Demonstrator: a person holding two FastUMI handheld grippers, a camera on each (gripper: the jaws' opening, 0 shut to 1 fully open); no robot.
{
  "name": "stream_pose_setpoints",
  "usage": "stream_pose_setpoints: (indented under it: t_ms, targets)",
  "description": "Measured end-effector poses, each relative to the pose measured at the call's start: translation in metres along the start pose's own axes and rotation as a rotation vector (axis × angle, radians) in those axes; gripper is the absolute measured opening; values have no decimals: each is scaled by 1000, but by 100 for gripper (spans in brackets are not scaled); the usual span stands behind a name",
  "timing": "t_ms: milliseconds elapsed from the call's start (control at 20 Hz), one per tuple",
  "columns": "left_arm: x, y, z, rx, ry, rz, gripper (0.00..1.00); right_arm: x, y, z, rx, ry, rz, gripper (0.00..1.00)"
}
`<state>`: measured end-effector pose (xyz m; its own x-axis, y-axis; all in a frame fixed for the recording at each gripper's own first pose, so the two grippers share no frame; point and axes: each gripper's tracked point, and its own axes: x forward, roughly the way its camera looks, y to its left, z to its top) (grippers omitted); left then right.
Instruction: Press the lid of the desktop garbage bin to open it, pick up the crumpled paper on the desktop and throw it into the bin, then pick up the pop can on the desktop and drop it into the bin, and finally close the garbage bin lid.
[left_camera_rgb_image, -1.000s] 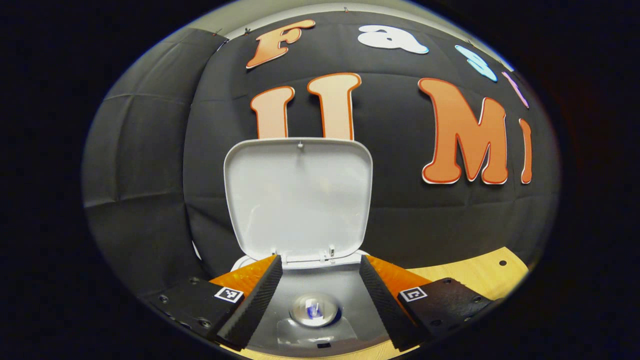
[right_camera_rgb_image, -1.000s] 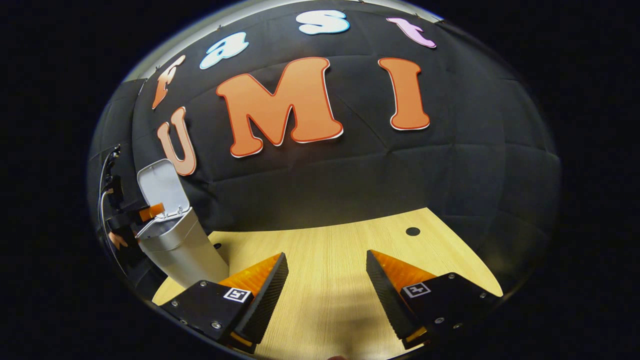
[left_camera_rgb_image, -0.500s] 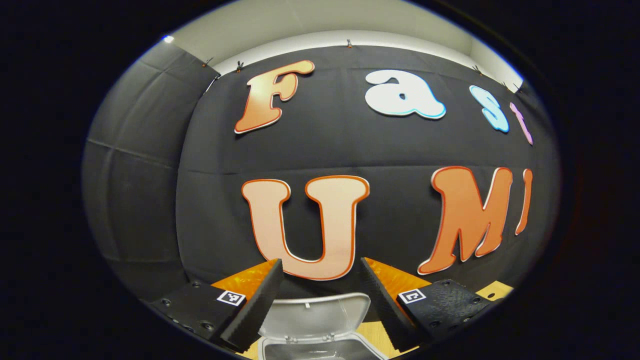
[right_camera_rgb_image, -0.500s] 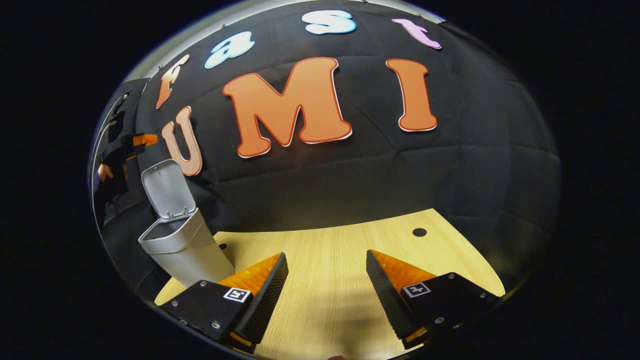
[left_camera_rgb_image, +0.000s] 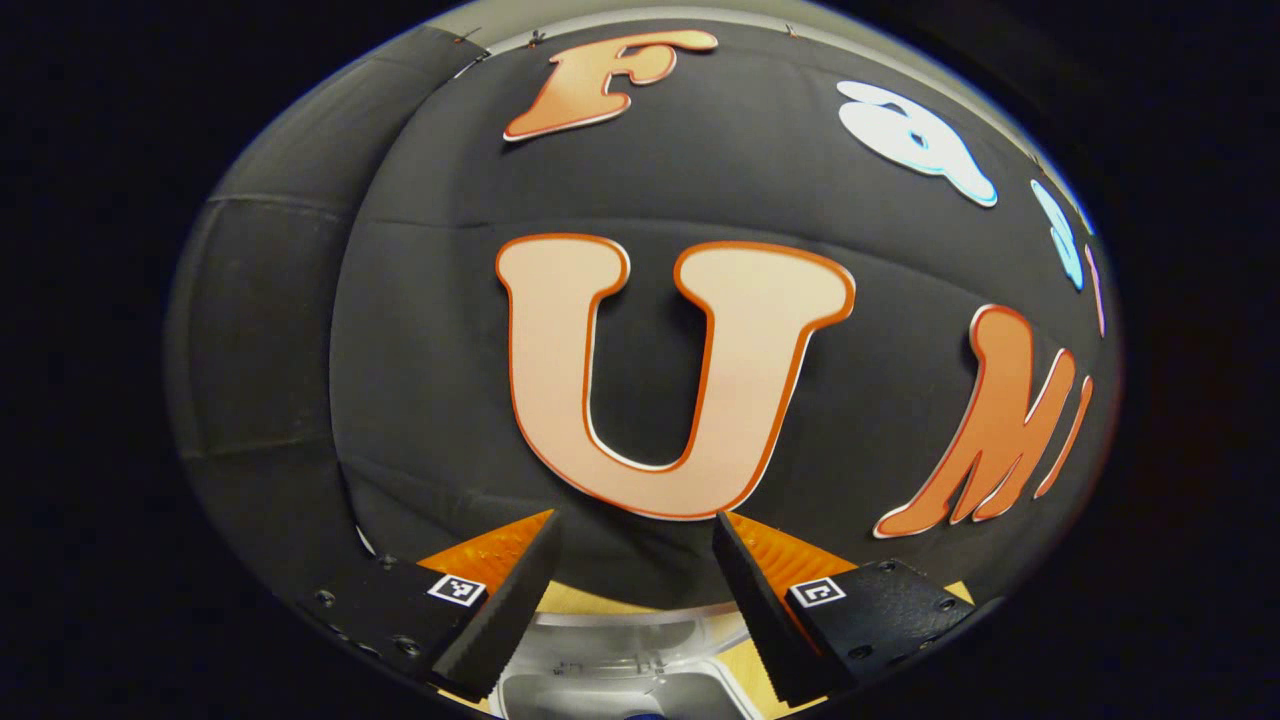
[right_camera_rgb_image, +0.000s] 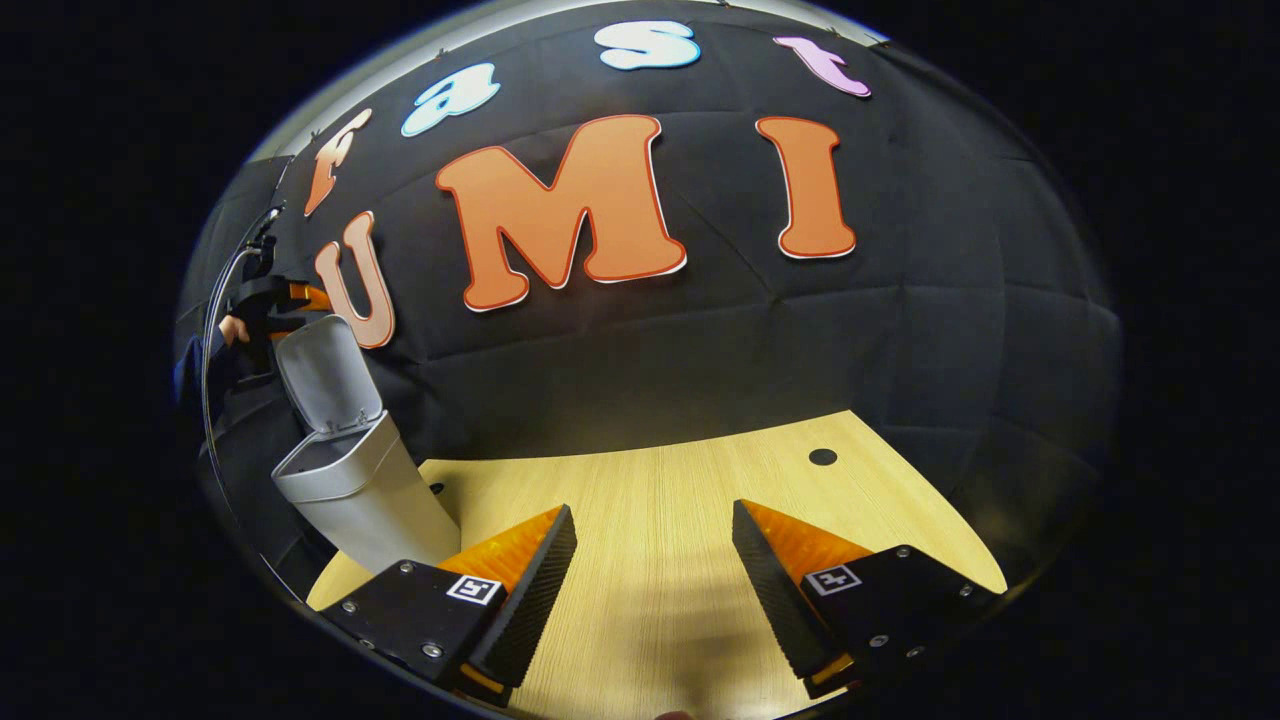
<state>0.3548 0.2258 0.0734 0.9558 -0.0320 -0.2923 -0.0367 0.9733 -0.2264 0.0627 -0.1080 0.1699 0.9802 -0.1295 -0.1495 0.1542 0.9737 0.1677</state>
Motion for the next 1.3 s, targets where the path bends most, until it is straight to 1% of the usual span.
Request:
stream_pose_setpoints:
  t_ms: [50,100,200,250,300,350,500,600,700,750,850,1000,1050,1100,1150,1250,1300]
  targets:
    - [0,1,-2,28,5,5,94,-1,1,1,-1,-7,2,94]
    - [-3,0,2,45,-18,10,93,-1,2,1,-3,-9,4,94]
    - [-26,-9,-14,89,23,0,93,-1,4,-3,-10,-2,12,94]
    - [-38,-14,-18,79,0,-6,95,-1,4,-4,-12,1,12,94]
    - [-51,-18,-26,78,-8,-12,95,0,5,-7,-10,6,15,94]
    - [-64,-20,-40,68,-13,-17,94,1,6,-9,-6,14,18,94]
    - [-105,-31,-87,82,-18,-53,95,4,10,-11,-5,19,31,94]
    - [-128,-32,-114,106,-45,-42,96,5,15,-12,-16,19,43,94]
    - [-149,-38,-140,104,-71,-34,96,7,20,-14,-26,24,54,94]
    - [-155,-42,-149,109,-84,-29,96,7,23,-17,-28,33,62,94]
    - [-154,-43,-174,107,-54,-16,95,9,28,-22,-39,51,77,94]
    - [-148,-31,-213,69,37,25,95,8,32,-22,-50,52,90,94]
    - [-152,-32,-224,71,93,30,95,8,29,-23,-61,52,83,94]
    - [-151,-32,-224,103,87,36,96,8,27,-21,-69,49,80,94]
    - [-153,-34,-215,115,66,40,99,8,24,-22,-75,51,74,94]
    - [-151,-32,-219,103,88,50,94,9,22,-24,-76,60,67,94]
    - [-151,-32,-222,99,90,48,94,10,22,-24,-70,60,67,94]
